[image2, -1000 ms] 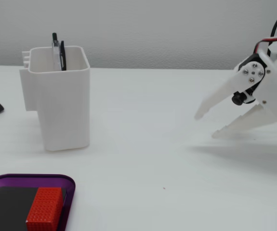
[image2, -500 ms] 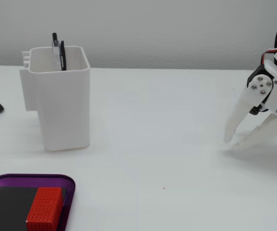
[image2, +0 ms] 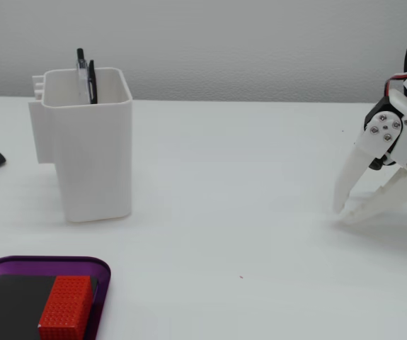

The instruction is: Pick up the pen and put it in the pen holder.

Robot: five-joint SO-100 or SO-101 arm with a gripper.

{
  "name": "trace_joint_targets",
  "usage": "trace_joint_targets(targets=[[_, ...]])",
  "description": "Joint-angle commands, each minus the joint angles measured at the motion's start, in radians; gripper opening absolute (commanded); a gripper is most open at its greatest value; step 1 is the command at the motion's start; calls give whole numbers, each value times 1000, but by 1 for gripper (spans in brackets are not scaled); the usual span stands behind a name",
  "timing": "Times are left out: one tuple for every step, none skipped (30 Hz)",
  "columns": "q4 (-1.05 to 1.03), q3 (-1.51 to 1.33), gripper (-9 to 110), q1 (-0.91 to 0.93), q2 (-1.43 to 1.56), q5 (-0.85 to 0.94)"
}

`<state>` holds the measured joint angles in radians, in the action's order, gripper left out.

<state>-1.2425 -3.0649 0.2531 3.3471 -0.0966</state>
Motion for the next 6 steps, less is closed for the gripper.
trace_joint_targets(targets=[[9, -6, 0, -9, 95, -3], [9, -6, 0, -9, 95, -3], [9, -6, 0, -9, 95, -3], [9, -6, 0, -9, 95, -3], [9, -6, 0, -9, 95, -3], [9, -6, 0, -9, 95, -3]])
